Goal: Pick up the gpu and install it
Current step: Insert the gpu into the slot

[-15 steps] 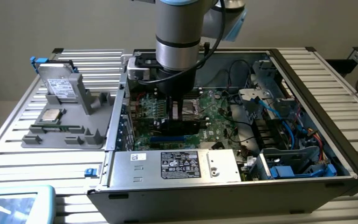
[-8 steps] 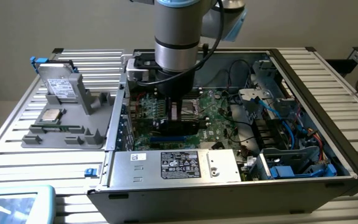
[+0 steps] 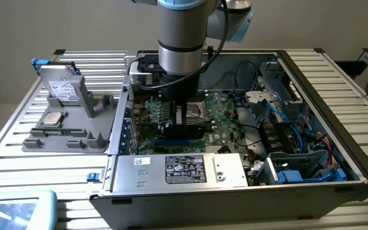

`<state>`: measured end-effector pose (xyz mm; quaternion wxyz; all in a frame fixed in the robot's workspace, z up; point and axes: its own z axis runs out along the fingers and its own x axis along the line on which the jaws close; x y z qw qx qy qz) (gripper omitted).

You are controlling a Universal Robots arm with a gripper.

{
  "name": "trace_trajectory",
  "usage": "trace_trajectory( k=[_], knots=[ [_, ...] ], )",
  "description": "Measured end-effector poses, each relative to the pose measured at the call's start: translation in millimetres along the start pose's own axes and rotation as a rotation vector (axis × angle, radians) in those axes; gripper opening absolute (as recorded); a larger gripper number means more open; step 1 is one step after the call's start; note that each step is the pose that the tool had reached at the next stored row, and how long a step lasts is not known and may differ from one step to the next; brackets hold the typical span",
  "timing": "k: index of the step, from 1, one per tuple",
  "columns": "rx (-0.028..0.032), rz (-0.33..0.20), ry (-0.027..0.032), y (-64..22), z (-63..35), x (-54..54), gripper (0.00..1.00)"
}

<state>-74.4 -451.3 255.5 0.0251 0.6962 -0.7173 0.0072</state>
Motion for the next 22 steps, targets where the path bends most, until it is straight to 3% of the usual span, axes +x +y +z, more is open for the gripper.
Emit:
trace_trajectory(
  k=[14,22],
  knots=[
    [-0.0007,0.0,0.0002,3.1,1.4,0.0,0.27],
    [-0.0064,0.0,0.0002,3.0,1.5,-0.9,0.27]
  ],
)
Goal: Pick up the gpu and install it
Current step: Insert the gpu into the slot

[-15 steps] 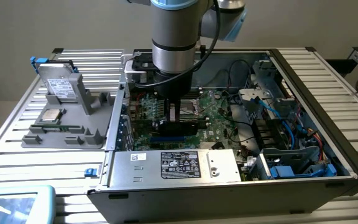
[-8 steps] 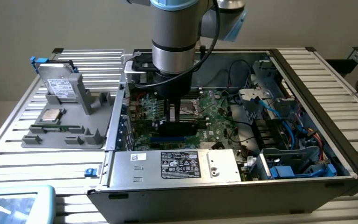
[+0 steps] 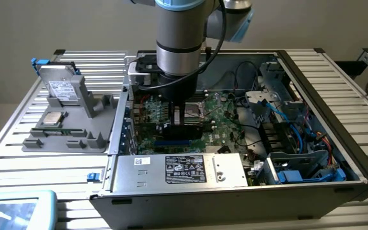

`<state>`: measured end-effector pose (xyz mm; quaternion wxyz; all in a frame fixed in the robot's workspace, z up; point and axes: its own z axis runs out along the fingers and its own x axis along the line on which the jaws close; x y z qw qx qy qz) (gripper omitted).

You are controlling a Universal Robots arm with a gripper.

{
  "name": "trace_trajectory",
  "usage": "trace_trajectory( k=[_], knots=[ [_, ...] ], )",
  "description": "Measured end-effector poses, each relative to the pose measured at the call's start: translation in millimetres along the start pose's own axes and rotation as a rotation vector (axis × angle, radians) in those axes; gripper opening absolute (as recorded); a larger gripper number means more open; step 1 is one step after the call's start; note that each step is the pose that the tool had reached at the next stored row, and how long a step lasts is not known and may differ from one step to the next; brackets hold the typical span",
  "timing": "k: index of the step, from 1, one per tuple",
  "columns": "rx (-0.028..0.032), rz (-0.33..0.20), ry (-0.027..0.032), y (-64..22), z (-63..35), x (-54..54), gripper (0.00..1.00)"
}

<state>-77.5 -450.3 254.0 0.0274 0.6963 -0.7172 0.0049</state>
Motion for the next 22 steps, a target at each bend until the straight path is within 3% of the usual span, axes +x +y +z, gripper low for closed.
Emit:
trace_trajectory(
  k=[22],
  knots=[
    [-0.0001,0.0,0.0027,-0.1,3.7,-0.6,0.27]
  ],
)
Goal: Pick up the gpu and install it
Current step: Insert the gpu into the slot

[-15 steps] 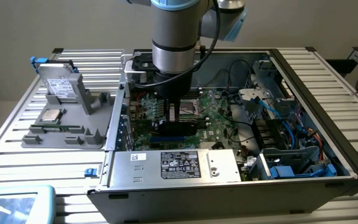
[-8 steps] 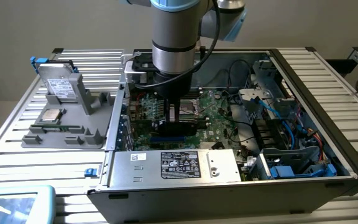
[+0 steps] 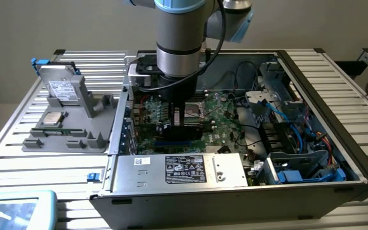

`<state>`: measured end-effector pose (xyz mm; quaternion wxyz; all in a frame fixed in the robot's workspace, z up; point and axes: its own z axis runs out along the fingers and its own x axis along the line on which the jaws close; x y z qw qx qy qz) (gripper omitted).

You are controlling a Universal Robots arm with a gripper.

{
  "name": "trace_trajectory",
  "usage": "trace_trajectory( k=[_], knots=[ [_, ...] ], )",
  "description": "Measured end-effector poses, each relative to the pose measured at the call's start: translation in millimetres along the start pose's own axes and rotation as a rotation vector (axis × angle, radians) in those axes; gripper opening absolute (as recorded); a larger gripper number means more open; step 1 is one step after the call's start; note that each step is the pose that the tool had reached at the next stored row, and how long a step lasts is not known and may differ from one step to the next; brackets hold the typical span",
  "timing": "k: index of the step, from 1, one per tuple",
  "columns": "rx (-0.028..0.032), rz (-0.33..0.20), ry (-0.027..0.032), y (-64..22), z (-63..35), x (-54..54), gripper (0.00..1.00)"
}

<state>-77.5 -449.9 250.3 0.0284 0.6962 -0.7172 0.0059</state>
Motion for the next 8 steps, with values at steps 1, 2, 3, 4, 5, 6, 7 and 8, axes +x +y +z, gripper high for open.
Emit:
trace_trajectory(
  k=[1,2,3,4,5,6,7,8],
  knots=[
    [0.0,0.0,0.0,0.0,0.1,-0.1,0.27],
    [0.0,0.0,0.0,0.0,0.1,-0.1,0.27],
    [0.0001,0.0,-0.0001,0.0,0.1,-0.2,0.27],
    [0.0001,0.0,-0.0002,0.0,0.2,-0.2,0.27],
    [0.0,0.0,-0.0002,0.0,0.2,-0.3,0.27],
    [0.0001,0.0,-0.0003,0.0,0.5,-0.5,0.27],
    [0.0001,0.0,-0.0004,0.0,0.8,-0.9,0.27],
    [0.0,0.0,-0.0002,0.1,0.9,-1.3,0.27]
  ],
)
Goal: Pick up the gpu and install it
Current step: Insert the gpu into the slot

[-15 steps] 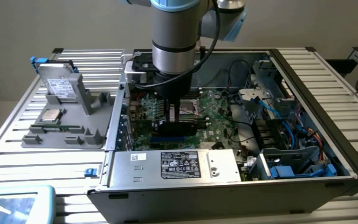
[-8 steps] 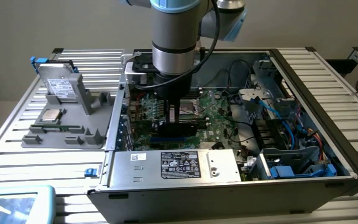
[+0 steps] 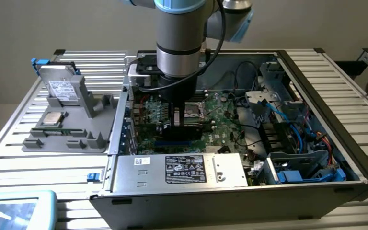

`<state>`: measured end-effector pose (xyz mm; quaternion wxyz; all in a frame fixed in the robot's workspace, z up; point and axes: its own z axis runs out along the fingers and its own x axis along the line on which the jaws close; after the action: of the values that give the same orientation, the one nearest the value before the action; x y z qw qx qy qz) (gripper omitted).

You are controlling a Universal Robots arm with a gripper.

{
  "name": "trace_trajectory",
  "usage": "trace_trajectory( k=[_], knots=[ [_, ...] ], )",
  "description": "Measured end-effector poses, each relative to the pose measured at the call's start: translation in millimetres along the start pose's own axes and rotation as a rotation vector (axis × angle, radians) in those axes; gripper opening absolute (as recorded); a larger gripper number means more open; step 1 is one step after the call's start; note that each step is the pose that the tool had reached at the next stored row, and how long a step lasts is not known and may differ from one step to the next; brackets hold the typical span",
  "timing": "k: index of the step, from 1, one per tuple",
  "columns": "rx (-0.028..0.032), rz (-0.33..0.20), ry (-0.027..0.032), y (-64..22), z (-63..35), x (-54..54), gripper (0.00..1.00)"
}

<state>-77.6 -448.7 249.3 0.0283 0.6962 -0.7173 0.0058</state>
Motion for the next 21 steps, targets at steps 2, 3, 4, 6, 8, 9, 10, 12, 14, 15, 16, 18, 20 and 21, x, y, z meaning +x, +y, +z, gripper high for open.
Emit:
trace_trajectory(
  k=[2,3,4,6,8,9,10,12,14,15,16,18,20,21],
  knots=[
    [0.0001,0.0,-0.0001,0.0,0.1,-0.2,0.27],
    [0.0,0.0,0.0,0.0,0.1,-0.2,0.27],
    [0.0001,0.0,0.0,0.0,0.1,-0.2,0.27],
    [0.0,0.0,0.0,0.0,0.1,-0.2,0.27],
    [-0.0018,0.0,0.0001,0.1,0.1,-0.2,0.27],
    [-0.0039,0.0,0.0003,0.1,0.0,-0.2,0.27],
    [-0.0074,0.0,0.0003,0.0,0.0,-0.2,0.27],
    [-0.0107,-0.001,0.0003,0.1,0.1,-0.3,0.27],
    [-0.0108,-0.001,0.0,0.0,0.1,-0.2,0.27],
    [-0.0109,-0.001,0.0,0.0,0.1,-0.2,0.27],
    [-0.0109,-0.001,0.0,0.0,0.2,-0.2,0.27],
    [-0.0108,-0.001,0.0001,0.0,0.6,-0.2,0.27],
    [-0.0108,-0.001,0.0,0.0,1.1,-0.3,0.27],
    [-0.0108,-0.001,0.0,0.0,1.4,-0.3,0.27]
  ],
)
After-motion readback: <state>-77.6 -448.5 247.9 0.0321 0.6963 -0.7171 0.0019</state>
